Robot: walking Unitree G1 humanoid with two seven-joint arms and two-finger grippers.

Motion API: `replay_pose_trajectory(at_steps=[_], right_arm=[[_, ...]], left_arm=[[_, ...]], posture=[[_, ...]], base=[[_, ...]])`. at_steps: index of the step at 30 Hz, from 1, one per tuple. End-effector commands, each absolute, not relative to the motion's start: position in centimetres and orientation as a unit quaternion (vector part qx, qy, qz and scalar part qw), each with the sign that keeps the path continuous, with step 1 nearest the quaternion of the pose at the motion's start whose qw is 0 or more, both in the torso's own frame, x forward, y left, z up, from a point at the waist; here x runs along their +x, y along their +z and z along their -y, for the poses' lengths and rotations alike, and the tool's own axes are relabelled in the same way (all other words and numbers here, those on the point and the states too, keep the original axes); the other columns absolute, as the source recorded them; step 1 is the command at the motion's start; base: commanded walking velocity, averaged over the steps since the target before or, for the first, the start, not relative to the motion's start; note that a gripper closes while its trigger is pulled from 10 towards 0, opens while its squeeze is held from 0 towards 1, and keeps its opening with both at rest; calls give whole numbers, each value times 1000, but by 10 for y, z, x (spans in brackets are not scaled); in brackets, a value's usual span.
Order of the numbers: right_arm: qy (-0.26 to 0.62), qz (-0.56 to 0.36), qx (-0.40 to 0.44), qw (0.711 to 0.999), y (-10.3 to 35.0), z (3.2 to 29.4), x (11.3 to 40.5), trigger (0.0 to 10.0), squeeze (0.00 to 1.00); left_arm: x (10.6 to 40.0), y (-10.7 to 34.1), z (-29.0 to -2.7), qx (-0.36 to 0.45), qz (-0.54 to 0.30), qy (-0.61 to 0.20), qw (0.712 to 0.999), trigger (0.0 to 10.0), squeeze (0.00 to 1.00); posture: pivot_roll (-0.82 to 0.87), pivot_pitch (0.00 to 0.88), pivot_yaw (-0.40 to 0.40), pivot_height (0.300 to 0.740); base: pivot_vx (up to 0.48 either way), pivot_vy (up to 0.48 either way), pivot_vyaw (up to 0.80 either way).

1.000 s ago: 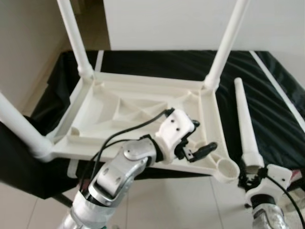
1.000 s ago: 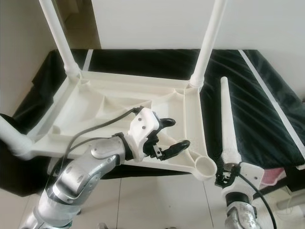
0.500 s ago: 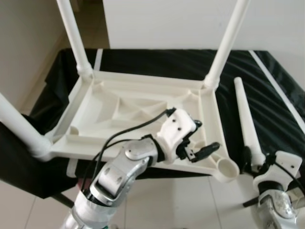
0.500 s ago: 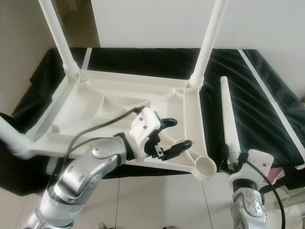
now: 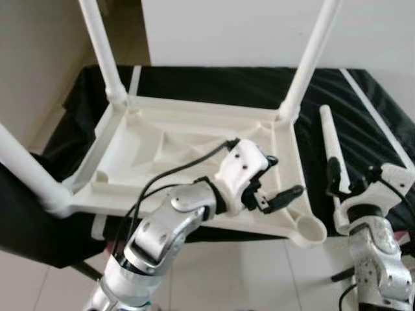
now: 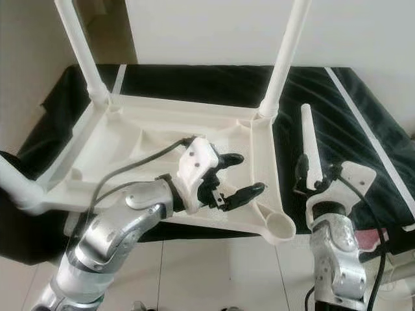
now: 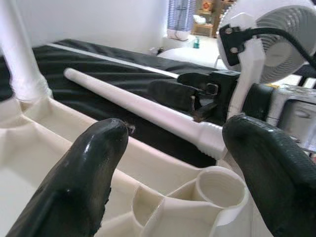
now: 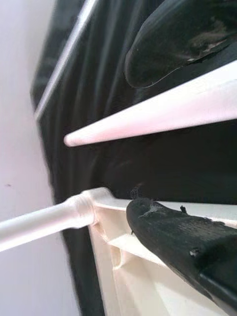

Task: Building children table

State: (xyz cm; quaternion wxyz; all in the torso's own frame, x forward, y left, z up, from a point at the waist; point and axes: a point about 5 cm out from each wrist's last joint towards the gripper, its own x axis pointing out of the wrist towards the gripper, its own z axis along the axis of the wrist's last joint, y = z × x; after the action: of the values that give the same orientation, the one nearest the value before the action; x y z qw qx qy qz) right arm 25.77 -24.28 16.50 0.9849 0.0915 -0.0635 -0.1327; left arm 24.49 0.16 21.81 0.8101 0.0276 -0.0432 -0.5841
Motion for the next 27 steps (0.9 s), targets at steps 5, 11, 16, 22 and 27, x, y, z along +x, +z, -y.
replay_pose_trajectory(at_steps=[5,11,16,22,27], right_arm=[[-178,-24,98,979,158,263,268,10000,0],[-194,-85,90,973,149,270,273,10000,0],[-199,-114,85,970,147,273,275,10000,0],[-190,-124,85,970,154,272,284,10000,0],[-193,-139,96,967,161,271,294,10000,0]], left_arm=[[234,214,-1,9,-15,-640,768,10000,0],[230,214,-6,10,-21,-647,762,10000,0],[230,216,-7,7,-22,-643,766,10000,0],[230,217,-7,1,-26,-637,770,10000,0],[227,217,-7,-2,-30,-636,771,10000,0]], posture=[[-69,113,-7,740],[-56,133,1,740],[-49,137,-3,740],[-41,134,-7,740],[-31,129,-10,740]], base=[[0,0,0],[0,0,0],[0,0,0],[0,0,0],[0,0,0]])
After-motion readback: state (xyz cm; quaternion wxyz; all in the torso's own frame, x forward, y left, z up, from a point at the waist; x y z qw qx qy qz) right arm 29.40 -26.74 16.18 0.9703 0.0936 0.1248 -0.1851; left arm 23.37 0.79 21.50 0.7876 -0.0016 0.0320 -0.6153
